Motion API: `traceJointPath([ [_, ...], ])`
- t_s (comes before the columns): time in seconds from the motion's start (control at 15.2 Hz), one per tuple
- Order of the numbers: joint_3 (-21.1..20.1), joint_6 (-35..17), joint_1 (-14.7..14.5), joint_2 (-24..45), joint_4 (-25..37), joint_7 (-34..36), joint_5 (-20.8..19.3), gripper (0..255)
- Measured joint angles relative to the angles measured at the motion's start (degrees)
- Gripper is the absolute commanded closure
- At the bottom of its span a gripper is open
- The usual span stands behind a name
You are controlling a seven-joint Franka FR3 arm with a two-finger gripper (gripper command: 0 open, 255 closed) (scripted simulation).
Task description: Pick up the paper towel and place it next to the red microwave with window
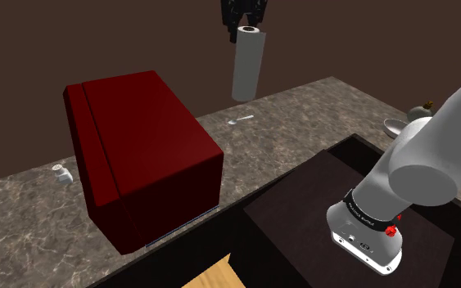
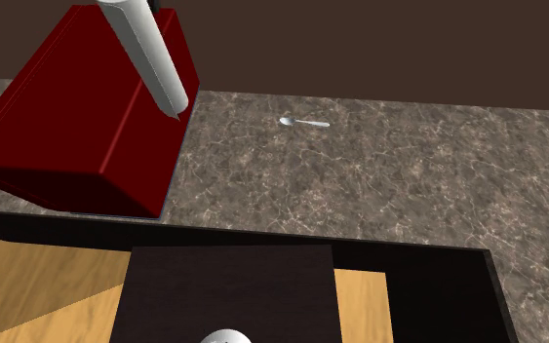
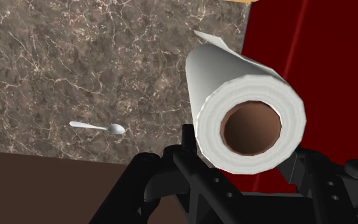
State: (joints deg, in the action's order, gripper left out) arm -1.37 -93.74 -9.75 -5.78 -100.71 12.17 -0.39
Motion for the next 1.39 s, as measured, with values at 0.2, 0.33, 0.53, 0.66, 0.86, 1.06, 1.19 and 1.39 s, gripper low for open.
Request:
traceJointPath([
  [0.2,-2.38,0.44,-1.95,1.02,1.43,4.27,0.24,255],
  [0.33,-3.68,0.28,-3.05,1.32,1.57,6.67,0.40,255],
  [0.53,-4.40,-1.26,-3.66,1.72,0.40,8.04,0.45,255],
  [0.66,-4.48,-2.67,-3.72,1.65,-1.10,8.20,0.46,255],
  [0.86,-4.53,-5.02,-3.77,1.49,-3.62,8.31,0.49,255],
  [1.06,-4.51,-7.39,-3.75,1.55,-5.92,8.25,0.48,255],
  [1.19,-4.57,-8.70,-3.80,1.61,-7.17,8.37,0.48,255],
  [1.39,-4.55,-11.17,-3.79,1.75,-9.50,8.34,0.46,255],
])
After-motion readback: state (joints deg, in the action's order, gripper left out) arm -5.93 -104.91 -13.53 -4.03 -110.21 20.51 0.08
